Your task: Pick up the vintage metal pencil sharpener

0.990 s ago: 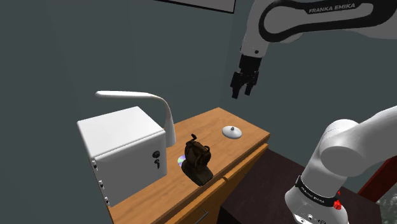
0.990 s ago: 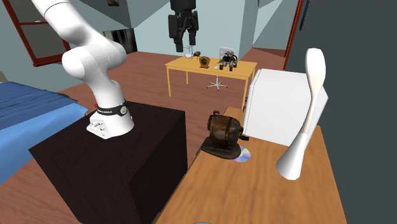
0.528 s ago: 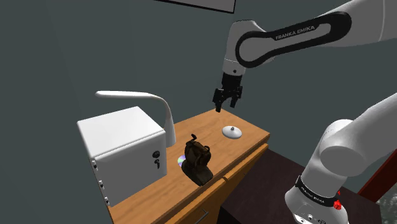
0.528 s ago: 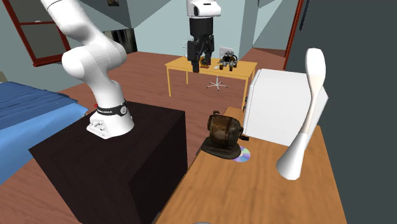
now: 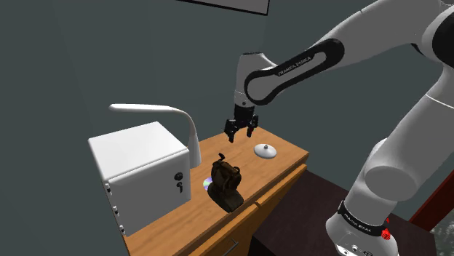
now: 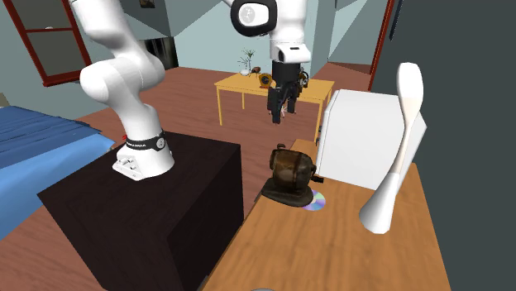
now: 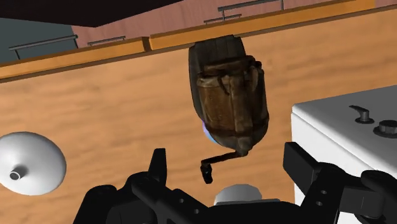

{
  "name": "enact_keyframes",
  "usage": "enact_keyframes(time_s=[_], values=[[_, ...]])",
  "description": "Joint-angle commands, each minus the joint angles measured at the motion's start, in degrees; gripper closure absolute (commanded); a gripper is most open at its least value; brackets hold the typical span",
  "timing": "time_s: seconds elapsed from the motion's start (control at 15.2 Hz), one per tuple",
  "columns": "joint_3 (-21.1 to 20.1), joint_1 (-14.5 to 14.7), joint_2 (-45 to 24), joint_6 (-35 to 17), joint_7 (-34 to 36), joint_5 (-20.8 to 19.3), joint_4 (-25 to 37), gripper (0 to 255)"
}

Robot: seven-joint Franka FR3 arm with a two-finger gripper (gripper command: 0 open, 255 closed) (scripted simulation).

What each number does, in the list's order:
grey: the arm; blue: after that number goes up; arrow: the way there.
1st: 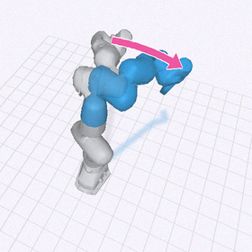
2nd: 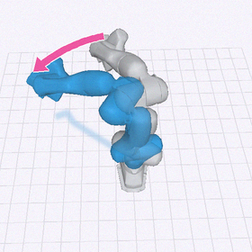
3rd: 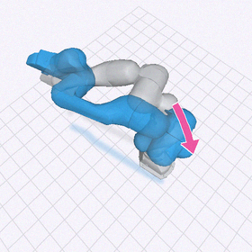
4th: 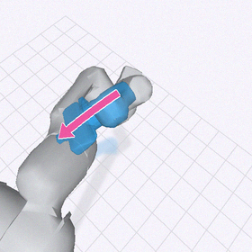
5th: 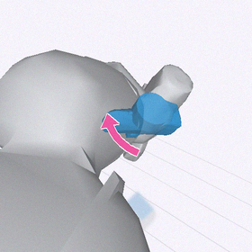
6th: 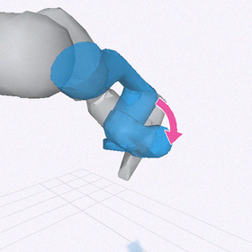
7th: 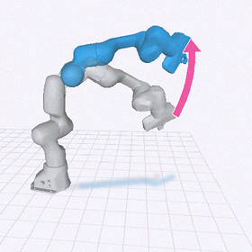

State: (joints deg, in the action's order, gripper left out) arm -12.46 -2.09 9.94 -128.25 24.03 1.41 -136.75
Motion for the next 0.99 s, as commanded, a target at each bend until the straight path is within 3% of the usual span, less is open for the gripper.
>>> enact_keyframes(time_s=[0.0, 0.33, 0.66, 0.92], values=[[-0.96, -0.16, -4.25, -2.92, 3.3, -1.79, 1.19, 0], [-1.51, -0.07, -15.93, -8.48, 11.55, -8.02, 6.32, 0], [0.34, 1.83, -27.62, -11.81, 19.28, -14.2, 13.47, 0], [2.04, 3.38, -34.05, -13.35, 22.69, -16.78, 17.82, 0]])
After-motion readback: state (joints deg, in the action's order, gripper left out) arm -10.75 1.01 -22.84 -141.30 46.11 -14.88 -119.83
